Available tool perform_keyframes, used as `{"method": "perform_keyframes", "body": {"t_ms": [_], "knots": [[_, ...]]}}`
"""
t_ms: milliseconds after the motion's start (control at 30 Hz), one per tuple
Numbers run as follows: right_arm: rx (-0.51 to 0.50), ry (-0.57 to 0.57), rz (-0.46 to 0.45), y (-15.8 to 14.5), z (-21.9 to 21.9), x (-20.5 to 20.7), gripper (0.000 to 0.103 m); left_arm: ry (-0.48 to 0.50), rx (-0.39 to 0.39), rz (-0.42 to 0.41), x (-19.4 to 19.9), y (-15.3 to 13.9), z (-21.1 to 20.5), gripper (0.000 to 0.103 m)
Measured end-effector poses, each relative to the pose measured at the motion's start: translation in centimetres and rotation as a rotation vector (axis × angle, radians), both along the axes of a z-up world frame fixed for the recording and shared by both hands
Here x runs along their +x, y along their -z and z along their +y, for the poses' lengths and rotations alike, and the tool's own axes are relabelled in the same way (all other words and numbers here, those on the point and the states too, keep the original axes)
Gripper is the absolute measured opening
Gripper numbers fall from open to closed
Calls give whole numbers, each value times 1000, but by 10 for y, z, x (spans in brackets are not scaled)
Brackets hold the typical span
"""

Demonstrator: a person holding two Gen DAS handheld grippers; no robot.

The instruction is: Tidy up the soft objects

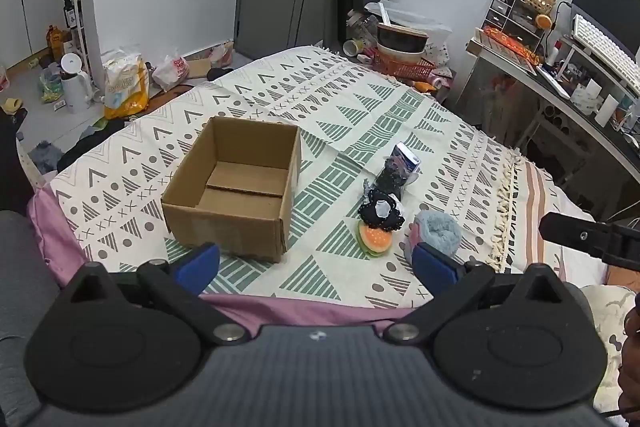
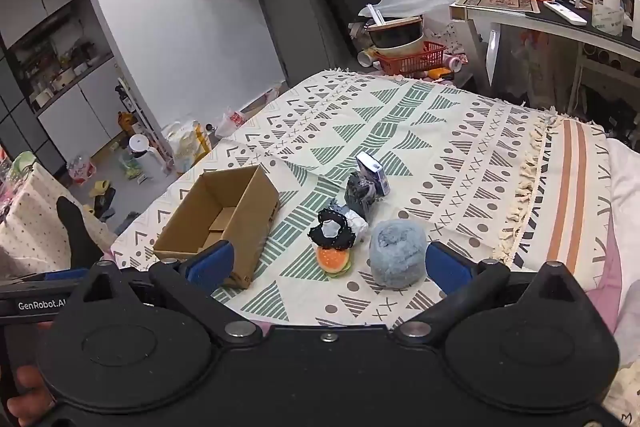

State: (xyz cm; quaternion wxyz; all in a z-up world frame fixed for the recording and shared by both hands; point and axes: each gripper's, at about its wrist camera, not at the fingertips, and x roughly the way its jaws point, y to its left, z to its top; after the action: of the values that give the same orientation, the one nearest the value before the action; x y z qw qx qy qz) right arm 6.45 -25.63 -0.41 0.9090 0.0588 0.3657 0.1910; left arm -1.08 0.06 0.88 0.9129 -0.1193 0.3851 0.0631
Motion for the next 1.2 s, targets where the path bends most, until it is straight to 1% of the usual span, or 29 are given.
{"method": "perform_keyframes", "body": {"t_ms": [233,533,733,1200], "knots": [[-12,6,-12,-4,-4,-7,103,0,-2,-5,-4,-2,-2,102],[-9,18,-9,-1,-10,-10,103,25,15,-3,-4,-5,-16,102],[-4,18,-13,-3,-13,-11,103,23,3,-7,-5,-5,-17,102],[-2,22,-20,-5,-15,-14,103,26,4,-9,-7,-8,-18,102]]}}
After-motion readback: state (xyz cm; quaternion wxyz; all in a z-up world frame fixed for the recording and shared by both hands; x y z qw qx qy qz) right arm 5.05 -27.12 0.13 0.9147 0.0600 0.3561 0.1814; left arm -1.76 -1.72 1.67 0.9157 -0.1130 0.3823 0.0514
